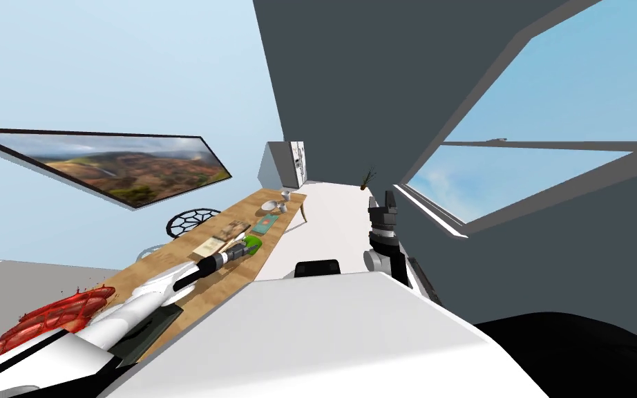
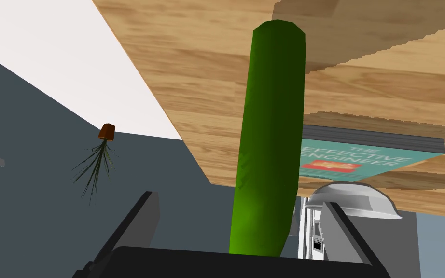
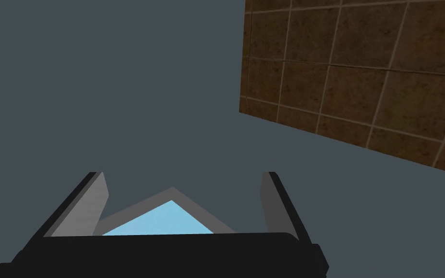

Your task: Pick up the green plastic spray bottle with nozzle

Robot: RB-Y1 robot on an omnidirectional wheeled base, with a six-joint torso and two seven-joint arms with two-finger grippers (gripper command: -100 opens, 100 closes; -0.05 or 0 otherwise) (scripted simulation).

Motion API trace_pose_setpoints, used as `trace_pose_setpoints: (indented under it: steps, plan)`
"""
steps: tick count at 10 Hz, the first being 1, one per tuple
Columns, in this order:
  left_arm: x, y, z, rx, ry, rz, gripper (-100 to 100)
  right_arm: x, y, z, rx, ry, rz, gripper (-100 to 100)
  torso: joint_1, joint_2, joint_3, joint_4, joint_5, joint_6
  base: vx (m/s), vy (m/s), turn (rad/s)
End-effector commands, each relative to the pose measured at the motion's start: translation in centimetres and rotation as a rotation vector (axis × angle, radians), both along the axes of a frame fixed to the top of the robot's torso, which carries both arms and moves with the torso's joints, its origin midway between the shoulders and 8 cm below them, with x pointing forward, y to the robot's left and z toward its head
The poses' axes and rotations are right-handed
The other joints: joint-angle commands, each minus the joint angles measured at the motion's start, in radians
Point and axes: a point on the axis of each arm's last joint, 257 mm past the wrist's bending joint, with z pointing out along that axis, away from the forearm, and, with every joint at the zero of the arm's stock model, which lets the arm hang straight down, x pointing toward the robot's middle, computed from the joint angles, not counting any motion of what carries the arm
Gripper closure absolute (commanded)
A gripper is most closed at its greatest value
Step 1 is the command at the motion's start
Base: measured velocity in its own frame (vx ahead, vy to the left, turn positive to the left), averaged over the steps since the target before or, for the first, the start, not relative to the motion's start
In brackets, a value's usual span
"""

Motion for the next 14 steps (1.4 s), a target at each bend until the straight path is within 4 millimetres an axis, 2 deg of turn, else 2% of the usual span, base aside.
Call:
trace_pose_setpoints:
  steps: [1,2,4,8,9,11,13,14]
  plan:
    - [0.1,1.0,-0.1,0.008,-0.004,0.025,-100,0.0,0.0,0.0,0.000,0.000,0.000,0,0.000,0.000,0.000,0.000,0.000,0.000,-0.144,0.011,-0.329]
    - [-0.5,2.7,-0.2,0.011,0.003,0.075,-100,0.0,0.0,0.0,0.000,0.000,0.000,0,0.001,0.002,0.001,0.000,0.000,0.001,-0.119,-0.001,-0.192]
    - [-0.1,3.8,0.2,0.010,-0.013,0.110,-100,0.0,0.0,0.0,0.000,0.000,0.000,0,-0.001,0.002,0.001,0.000,0.000,0.001,-0.117,-0.035,-0.265]
    - [-0.9,6.8,0.3,0.036,-0.010,0.186,-100,0.0,0.0,0.0,0.000,0.000,0.000,0,0.001,0.000,0.000,0.000,0.000,0.000,-0.075,-0.009,-0.131]
    - [-0.1,7.2,0.8,0.038,-0.030,0.197,-100,0.0,0.0,0.0,0.000,0.000,0.000,0,0.002,-0.002,-0.001,0.000,0.000,-0.001,-0.091,-0.026,-0.345]
    - [-1.1,9.0,0.7,0.055,-0.020,0.241,-100,0.0,0.0,0.0,0.000,0.000,0.000,0,-0.001,-0.001,0.000,0.000,0.000,0.000,-0.070,-0.029,-0.087]
    - [-1.1,8.8,0.8,0.053,-0.021,0.237,-100,0.0,0.0,0.0,0.000,0.000,0.000,0,0.001,-0.005,-0.003,-0.001,0.000,0.000,-0.002,0.000,0.013]
    - [-1.1,8.8,0.8,0.054,-0.021,0.238,100,0.0,0.0,0.0,0.000,0.000,0.000,0,0.002,-0.006,-0.003,-0.001,0.001,0.000,0.000,0.000,0.000]
